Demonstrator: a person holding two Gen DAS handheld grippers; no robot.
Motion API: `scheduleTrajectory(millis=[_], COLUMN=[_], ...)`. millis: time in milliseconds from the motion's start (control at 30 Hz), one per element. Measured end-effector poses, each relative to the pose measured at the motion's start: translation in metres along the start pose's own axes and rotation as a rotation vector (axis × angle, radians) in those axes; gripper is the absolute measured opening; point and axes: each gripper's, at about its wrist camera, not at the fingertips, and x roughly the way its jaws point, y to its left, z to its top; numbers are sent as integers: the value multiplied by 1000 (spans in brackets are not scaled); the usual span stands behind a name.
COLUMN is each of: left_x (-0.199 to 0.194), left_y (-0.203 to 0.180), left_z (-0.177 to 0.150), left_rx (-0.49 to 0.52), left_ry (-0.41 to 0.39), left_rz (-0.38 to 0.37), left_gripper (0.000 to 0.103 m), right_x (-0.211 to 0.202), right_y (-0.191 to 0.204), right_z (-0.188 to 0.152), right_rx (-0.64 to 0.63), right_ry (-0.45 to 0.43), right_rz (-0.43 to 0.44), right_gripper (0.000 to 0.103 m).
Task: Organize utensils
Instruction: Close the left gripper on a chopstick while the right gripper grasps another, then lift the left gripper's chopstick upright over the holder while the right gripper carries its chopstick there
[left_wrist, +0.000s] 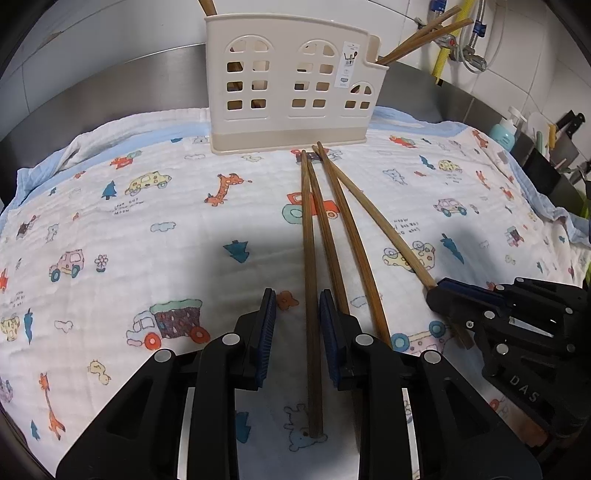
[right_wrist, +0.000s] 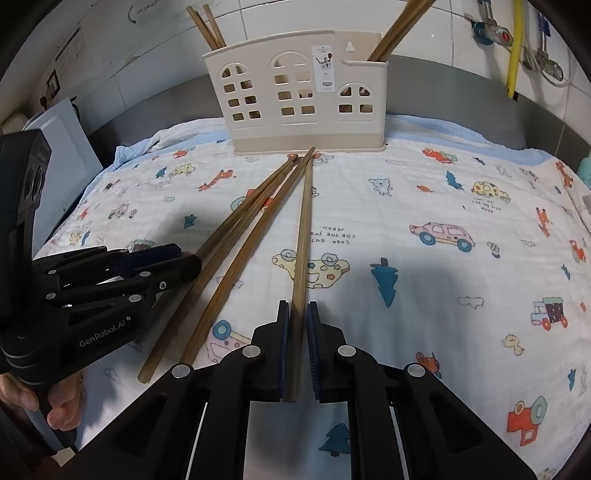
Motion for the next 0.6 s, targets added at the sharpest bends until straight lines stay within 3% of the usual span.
scheduleTrajectory(millis=[267,400,600], left_x=[1,0,-14], left_y=[-2,1,6], left_z=[-1,0,5], left_rx=[-8,-25,-39], left_ry=[-14,-8,-38], left_rz=[15,3,-20], left_gripper=[23,8,6], right_x=[1,-2,-26], right_y=[1,0,-1], right_z=[-1,-1,8], right_rx=[-4,0,-11], right_ry=[-15,-24,-83], right_rz=[-8,-12,-21], right_gripper=[9,8,7])
